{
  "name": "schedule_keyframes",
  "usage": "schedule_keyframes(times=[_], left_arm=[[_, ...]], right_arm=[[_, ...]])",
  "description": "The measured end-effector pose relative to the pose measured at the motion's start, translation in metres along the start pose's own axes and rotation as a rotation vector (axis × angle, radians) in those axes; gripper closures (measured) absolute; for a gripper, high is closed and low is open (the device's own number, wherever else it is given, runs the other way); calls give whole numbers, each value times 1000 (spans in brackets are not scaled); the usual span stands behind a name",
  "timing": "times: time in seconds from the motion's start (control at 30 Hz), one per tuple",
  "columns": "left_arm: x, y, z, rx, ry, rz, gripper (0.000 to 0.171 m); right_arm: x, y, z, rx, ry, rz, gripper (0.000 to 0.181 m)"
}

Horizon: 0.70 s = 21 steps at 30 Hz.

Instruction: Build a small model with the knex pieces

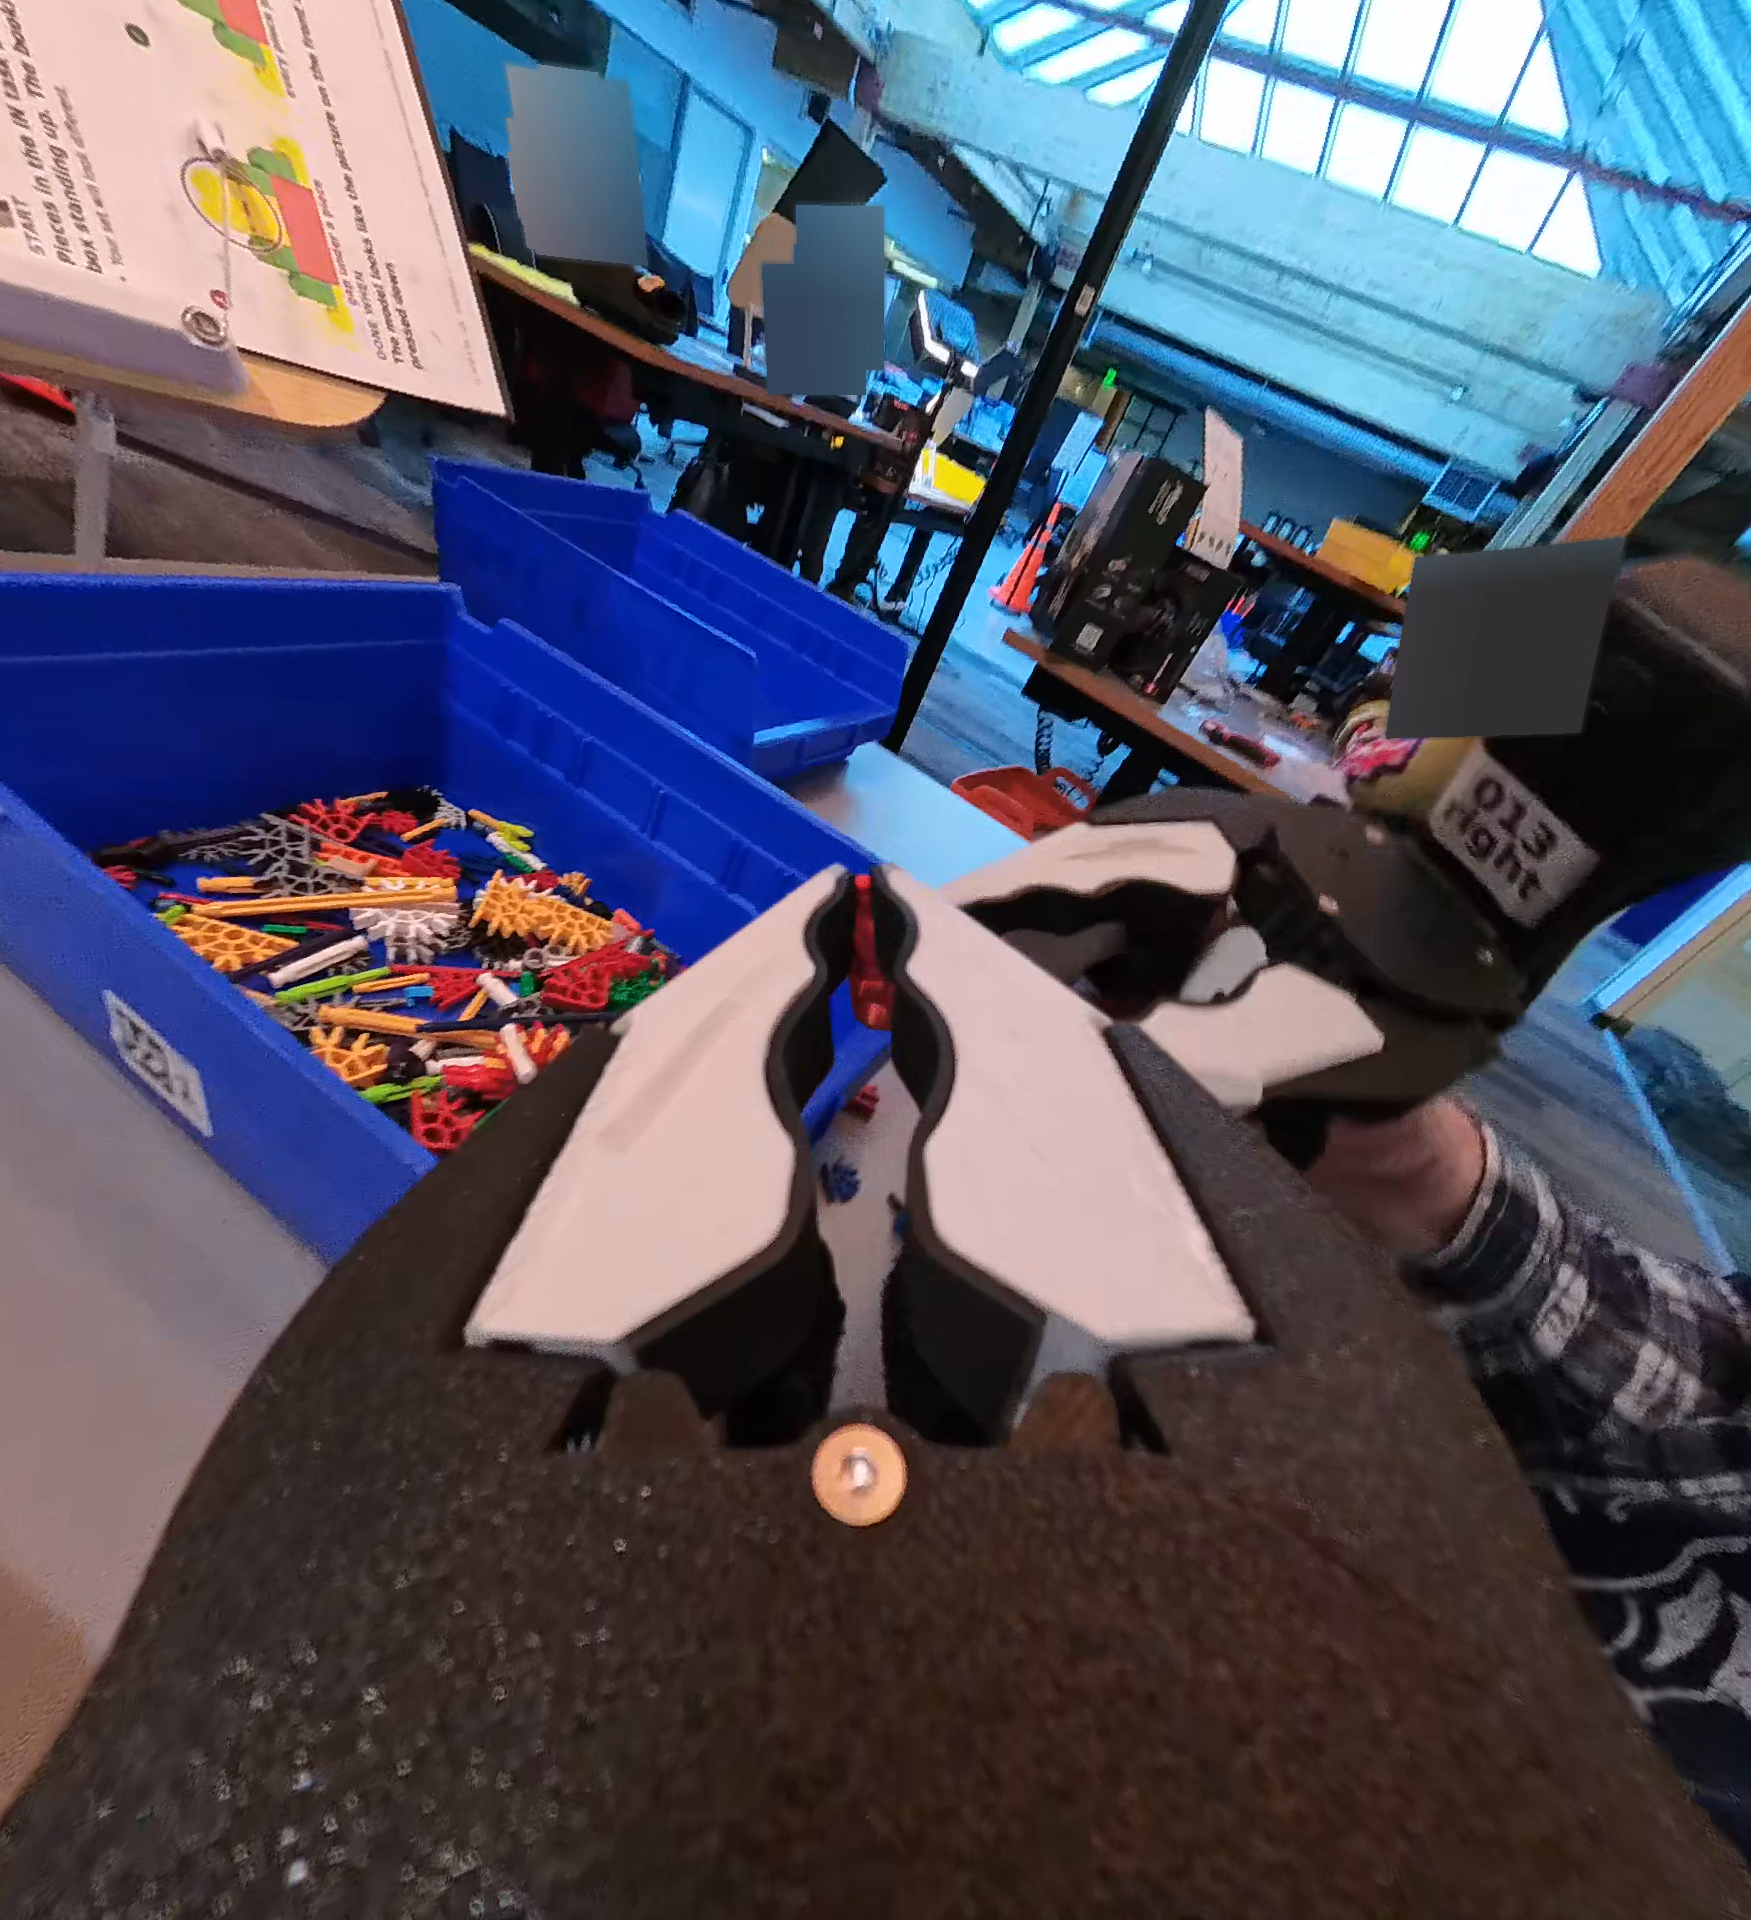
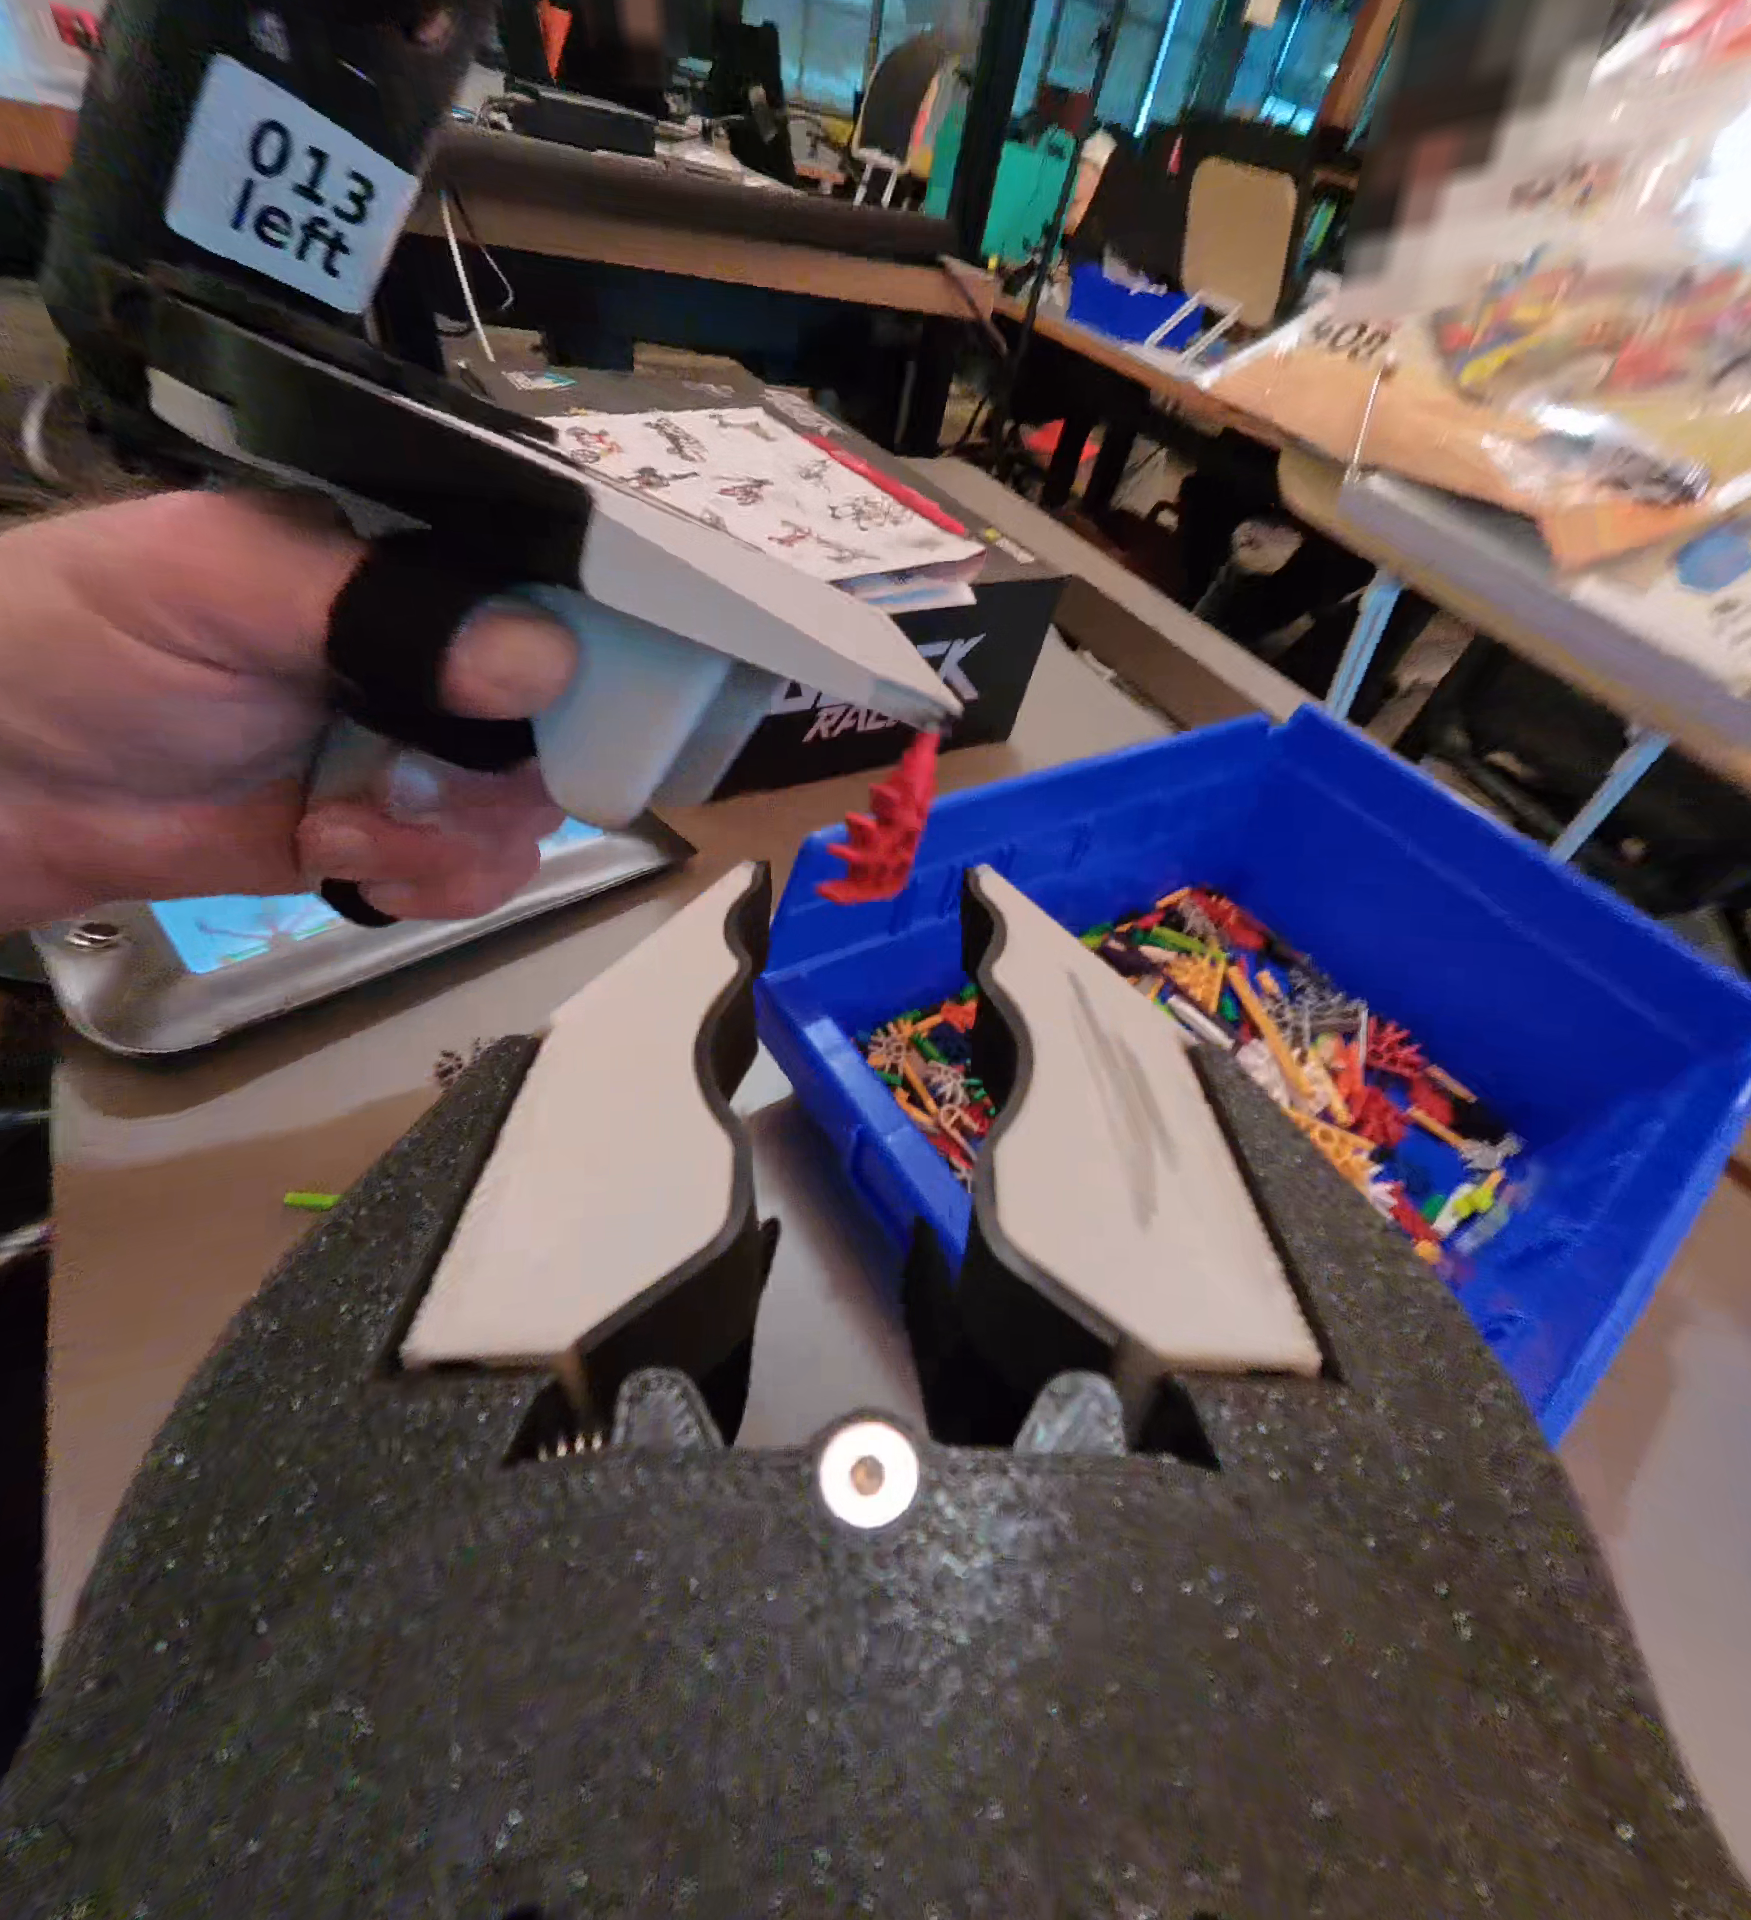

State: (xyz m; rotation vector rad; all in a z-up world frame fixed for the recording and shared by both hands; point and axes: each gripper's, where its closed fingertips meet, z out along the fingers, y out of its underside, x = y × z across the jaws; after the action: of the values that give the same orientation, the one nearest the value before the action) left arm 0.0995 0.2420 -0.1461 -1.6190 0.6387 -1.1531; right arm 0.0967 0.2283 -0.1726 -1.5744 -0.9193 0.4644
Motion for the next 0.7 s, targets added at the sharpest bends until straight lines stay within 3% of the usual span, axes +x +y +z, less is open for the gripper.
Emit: schedule_keyframes(times=[0.07, 0.23, 0.4, 0.5, 0.63, 0.7], left_arm=[[6, 1, 4, 14, 25, -30, 171], [16, 4, 8, 25, 46, -48, 171], [23, 9, 4, -59, 73, 59, 167], [27, 7, -3, -151, 68, 284, 160], [38, 26, -9, -358, 133, 472, 155], [38, 31, -9, -394, 125, 539, 156]], right_arm=[[-3, 0, 5, -21, 47, -45, 146], [17, -1, 4, -4, 217, -114, 177], [6, 1, -2, 1, -1, 25, 178], [-4, 7, -7, -34, -158, 88, 177], [-18, 7, -15, -44, -268, 45, 177], [-24, 7, -18, -57, -297, 5, 177]])
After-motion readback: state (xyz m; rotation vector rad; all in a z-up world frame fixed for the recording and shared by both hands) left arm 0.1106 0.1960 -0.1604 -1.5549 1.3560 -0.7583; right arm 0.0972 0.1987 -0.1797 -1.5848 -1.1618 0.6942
